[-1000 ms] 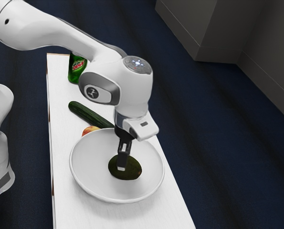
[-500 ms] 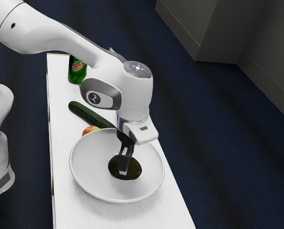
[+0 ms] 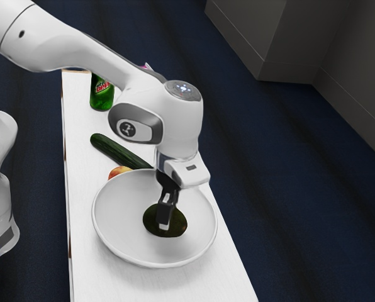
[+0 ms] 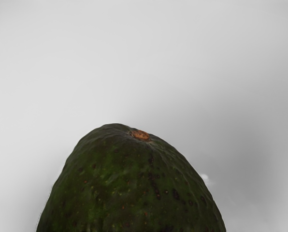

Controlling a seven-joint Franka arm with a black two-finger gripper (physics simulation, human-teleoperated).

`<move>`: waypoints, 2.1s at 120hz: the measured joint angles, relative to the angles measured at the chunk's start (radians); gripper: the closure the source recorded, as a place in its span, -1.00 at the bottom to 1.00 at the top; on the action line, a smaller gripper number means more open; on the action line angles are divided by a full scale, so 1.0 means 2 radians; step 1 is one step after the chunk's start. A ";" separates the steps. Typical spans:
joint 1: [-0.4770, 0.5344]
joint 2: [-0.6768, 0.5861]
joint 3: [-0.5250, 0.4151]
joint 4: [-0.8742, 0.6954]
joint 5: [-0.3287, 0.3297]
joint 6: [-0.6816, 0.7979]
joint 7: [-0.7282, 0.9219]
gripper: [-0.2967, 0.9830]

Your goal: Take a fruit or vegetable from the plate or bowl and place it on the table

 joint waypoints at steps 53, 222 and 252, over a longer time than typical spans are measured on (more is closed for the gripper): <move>-0.003 0.005 -0.001 -0.011 -0.004 0.019 0.024 -0.54; 0.008 -0.017 0.006 -0.053 -0.007 0.055 0.004 0.31; 0.096 -0.048 0.089 0.016 0.075 0.054 -0.006 0.27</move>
